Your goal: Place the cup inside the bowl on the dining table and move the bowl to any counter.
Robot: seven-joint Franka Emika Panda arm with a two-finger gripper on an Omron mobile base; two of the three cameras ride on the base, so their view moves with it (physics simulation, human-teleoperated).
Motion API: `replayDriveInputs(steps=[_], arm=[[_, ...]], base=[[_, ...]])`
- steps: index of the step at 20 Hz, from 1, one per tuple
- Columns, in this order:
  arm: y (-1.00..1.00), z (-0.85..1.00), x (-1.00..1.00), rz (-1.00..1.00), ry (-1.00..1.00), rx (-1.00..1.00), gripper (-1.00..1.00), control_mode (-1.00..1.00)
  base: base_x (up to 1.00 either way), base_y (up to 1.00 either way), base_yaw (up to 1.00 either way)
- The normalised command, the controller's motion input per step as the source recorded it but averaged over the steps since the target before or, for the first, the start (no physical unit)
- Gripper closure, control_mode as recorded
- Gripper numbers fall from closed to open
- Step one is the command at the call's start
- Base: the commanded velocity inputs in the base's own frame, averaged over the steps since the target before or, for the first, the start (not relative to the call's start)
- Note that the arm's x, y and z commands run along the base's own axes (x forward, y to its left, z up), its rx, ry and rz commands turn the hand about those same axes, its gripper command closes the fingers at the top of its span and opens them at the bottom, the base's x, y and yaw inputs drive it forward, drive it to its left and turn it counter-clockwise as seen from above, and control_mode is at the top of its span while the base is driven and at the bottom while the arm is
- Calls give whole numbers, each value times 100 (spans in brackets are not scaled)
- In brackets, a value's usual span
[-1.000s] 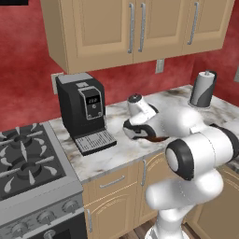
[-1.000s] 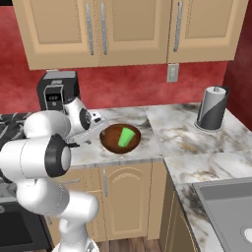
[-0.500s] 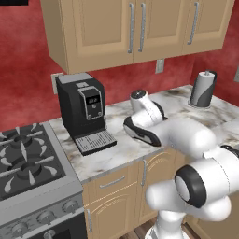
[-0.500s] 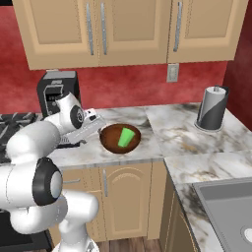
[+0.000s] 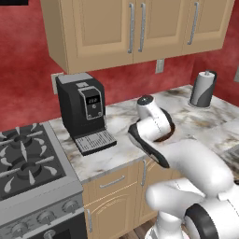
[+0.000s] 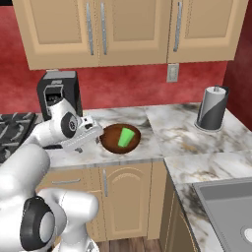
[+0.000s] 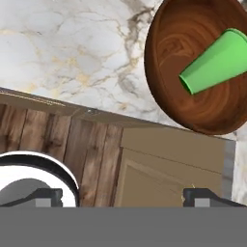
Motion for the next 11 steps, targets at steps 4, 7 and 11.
replayDriveInputs(steps=[4, 7, 11], arm=[[-34, 19, -54, -16, 0, 0, -100, -100], [-42, 20, -50, -20, 0, 0, -100, -100], [-40, 17, -52, -22, 0, 2, -100, -100]], base=[[0, 0, 0], [0, 0, 0], [0, 0, 0]])
